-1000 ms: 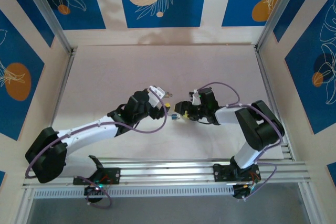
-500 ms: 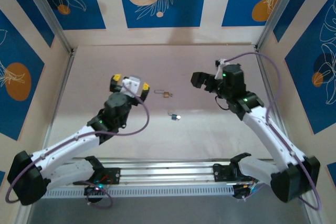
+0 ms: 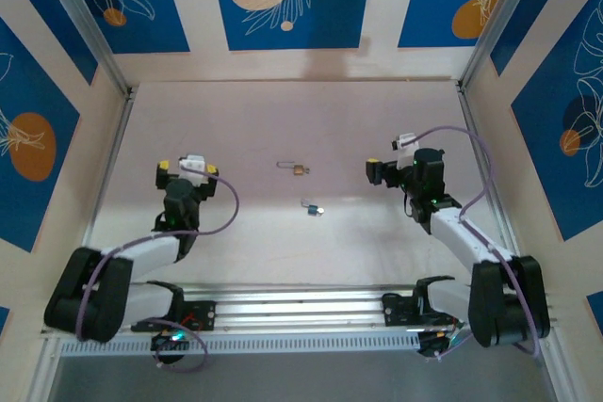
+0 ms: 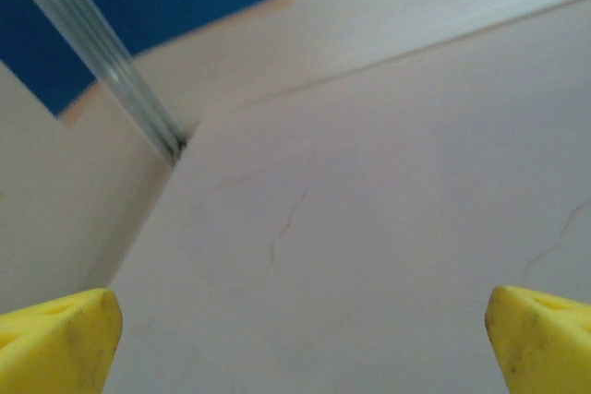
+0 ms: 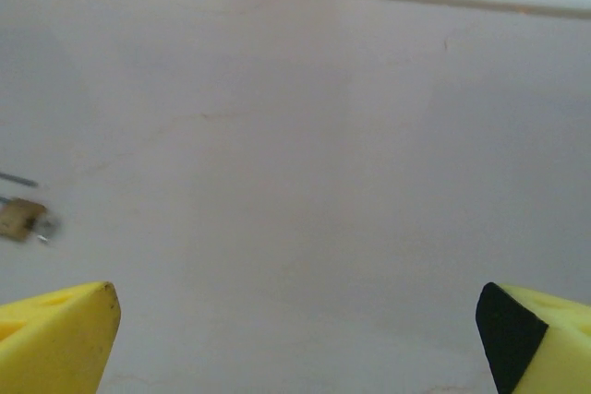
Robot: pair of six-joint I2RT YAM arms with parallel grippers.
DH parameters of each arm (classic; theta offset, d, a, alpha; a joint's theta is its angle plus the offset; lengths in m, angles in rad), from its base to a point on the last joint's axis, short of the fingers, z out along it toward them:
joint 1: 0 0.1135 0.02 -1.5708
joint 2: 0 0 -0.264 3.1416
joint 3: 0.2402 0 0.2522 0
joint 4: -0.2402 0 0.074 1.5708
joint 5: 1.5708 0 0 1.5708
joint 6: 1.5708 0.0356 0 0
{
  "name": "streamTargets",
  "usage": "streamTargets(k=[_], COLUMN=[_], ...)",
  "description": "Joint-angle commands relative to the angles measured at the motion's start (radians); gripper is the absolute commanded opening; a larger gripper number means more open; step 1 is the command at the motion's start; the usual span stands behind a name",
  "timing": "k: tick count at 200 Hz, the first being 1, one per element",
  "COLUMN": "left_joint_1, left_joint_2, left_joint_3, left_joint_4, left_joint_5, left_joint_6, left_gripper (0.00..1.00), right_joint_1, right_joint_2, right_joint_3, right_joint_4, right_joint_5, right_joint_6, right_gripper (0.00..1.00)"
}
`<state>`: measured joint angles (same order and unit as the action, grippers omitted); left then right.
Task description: Unlock with the key
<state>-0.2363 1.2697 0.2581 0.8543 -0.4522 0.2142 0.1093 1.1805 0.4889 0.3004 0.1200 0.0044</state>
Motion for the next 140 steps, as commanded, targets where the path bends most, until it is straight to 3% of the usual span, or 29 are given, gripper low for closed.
streamTargets(k=[1,23,37,53,67,86,140], left_joint_1=[0.066,0.087,0.097,0.103,0.103,0.121,0.127], left_joint_2=[0.143,0.357,0.275,0.316,0.293,0.294,0.296], left_joint_3=[-0.029,-0.022,-0.011,0.020,0.073,0.102,0.099], left_joint_4=[0.229,0.462,0.288,0.307,0.164,0.110,0.123], left_joint_5=[0.166,0.205,0.234,0.229,0.225,0.252,0.267], left_joint_6=[-0.121,-0.114,-0.143,-0.134,-0.150,-0.164,-0.158], left_gripper=[1.00,1.00,1.00,1.00,1.00,1.00,1.00], right_joint_1=[-0.038,-0.073,-0.083,-0.093,-0.096,-0.118,-0.123], right_joint_2=[0.083,0.198,0.264,0.357,0.327,0.339,0.344], right_joint_3=[-0.111,-0.164,-0.178,-0.176,-0.123,-0.074,-0.068], right_joint_4=[0.353,0.550,0.629,0.735,0.574,0.501,0.501], right_joint_5=[-0.082,-0.116,-0.098,-0.093,-0.070,-0.093,-0.096], right_joint_6=[-0.010,0.012,0.031,0.058,0.060,0.083,0.089], right_gripper=[0.99,0.99,0.99,0.99,0.99,0.99,0.99])
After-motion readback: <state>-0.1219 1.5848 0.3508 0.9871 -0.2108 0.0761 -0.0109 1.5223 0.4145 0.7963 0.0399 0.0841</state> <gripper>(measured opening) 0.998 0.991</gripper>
